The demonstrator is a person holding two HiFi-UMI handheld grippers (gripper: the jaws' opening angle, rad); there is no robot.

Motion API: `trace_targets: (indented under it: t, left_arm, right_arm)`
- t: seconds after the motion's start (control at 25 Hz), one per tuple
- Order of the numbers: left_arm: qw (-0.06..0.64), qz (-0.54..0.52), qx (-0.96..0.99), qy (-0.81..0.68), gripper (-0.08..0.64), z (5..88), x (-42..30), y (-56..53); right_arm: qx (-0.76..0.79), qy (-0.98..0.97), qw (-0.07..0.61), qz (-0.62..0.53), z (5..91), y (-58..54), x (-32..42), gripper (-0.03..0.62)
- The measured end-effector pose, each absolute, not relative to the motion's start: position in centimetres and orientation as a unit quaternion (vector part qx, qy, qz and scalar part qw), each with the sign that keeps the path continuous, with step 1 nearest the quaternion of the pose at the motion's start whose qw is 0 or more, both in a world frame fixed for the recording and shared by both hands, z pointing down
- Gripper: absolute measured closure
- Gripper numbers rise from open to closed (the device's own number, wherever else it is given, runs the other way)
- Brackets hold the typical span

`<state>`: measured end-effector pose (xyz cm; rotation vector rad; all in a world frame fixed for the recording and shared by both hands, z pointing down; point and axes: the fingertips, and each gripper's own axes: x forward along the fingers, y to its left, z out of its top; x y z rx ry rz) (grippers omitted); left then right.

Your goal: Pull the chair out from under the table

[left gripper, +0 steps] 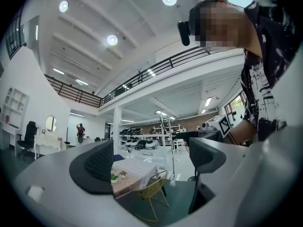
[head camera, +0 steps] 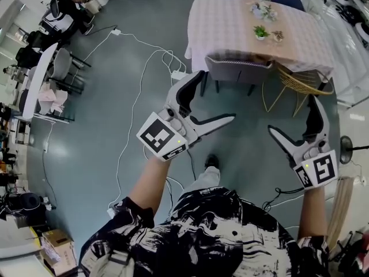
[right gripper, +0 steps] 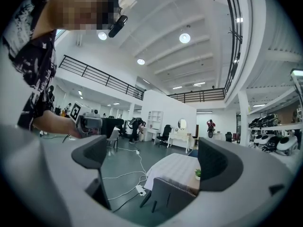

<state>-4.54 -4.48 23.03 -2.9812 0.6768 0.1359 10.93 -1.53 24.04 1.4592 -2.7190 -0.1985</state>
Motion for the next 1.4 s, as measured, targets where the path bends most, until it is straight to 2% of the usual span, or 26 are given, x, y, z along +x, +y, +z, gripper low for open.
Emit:
trace_targets:
  t: [0.4,0.72,1.0,1.2,1.4]
  left_arm:
    - [0.032,0.036,-0.979,0.196,0.087,24.3,-7.9,-13.6]
    - [0.017,0.022,-0.979,0.203,0.087,26.7,-6.9,-17.6]
    - [0.021,-0.033,-0.977,0.208,0.087,30.9,-4.6,-21.1]
    - [0.033,-0.111,-0.974,0.193,0.087,36.9,-1.5,-26.6]
    - [0.072,-0.267,-0.949,0.153,0.088,47.2,1.2,-32.8]
  right_arm:
    - [0.489,-0.868,0.056,-0.061,25.0,-9.8,7.4,0.046]
    - [0.482,-0.871,0.077,-0.048,27.2,-13.8,8.8,0.046]
    - [0.454,-0.88,0.135,-0.044,32.3,-18.5,10.6,0.046]
    - [0.415,-0.879,0.23,-0.054,38.7,-25.2,11.9,0.046]
    - [0.339,-0.849,0.398,-0.077,49.2,-32.1,12.9,0.048]
